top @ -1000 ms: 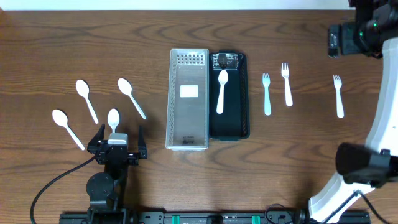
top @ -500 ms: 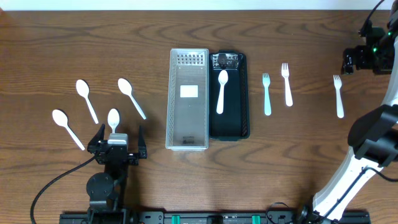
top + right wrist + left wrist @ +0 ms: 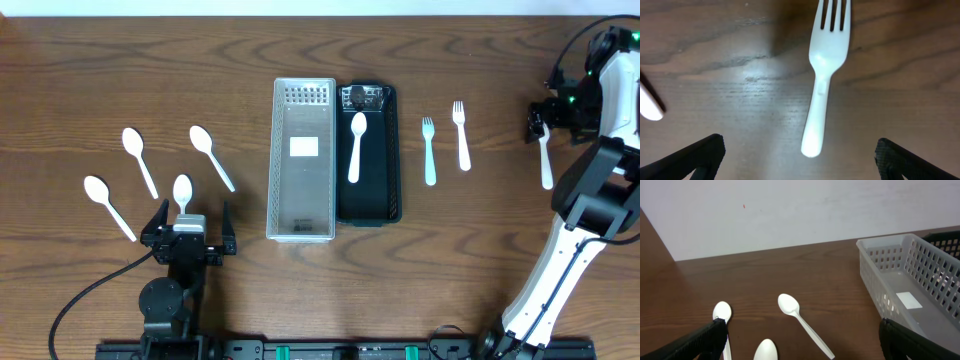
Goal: Pack container
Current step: 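Move the right gripper to the far-right white fork and grasp it, then carry the fork into the black basket and release it, then lower the right gripper onto the next white fork and grasp it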
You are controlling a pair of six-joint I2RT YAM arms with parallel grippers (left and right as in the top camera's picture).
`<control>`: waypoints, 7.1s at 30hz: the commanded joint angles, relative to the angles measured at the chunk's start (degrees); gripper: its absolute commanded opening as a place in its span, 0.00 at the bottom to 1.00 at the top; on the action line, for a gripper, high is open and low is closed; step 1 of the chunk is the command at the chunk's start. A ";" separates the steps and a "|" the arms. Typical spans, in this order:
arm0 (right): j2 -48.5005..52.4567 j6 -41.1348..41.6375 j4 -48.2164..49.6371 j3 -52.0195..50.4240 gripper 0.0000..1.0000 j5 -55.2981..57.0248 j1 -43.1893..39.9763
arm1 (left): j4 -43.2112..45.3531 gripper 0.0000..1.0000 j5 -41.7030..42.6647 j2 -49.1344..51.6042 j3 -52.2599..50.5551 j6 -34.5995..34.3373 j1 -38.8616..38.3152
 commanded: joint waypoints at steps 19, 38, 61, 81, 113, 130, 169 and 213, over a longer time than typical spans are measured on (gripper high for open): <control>0.85 -0.83 7.56 -10.67 0.99 0.42 0.00 | -2.19 0.98 1.20 0.02 -0.76 0.79 -0.17; 0.85 4.79 13.86 -16.55 0.99 5.09 -0.33 | -2.16 0.98 1.20 0.02 -0.76 0.79 -0.17; 0.85 5.22 14.84 -16.55 0.31 5.09 -0.33 | -2.19 0.99 1.20 0.02 -0.76 0.79 -0.17; -0.94 10.29 9.05 -9.22 0.02 5.09 1.27 | -2.19 0.98 1.20 0.02 -0.76 0.79 -0.17; -8.55 33.11 -5.40 20.94 0.02 -9.03 40.24 | -2.16 0.98 1.20 0.02 -0.76 0.79 -0.17; -8.41 53.79 2.45 3.48 0.03 1.66 46.31 | -2.16 0.98 1.20 0.02 -0.76 0.79 -0.17; -11.47 39.87 5.97 10.29 0.99 0.31 38.75 | -2.19 0.98 1.20 0.02 -0.76 0.79 -0.17; -14.29 8.63 17.03 -23.78 0.99 4.79 22.21 | -2.19 0.98 1.20 0.02 -0.76 0.79 -0.17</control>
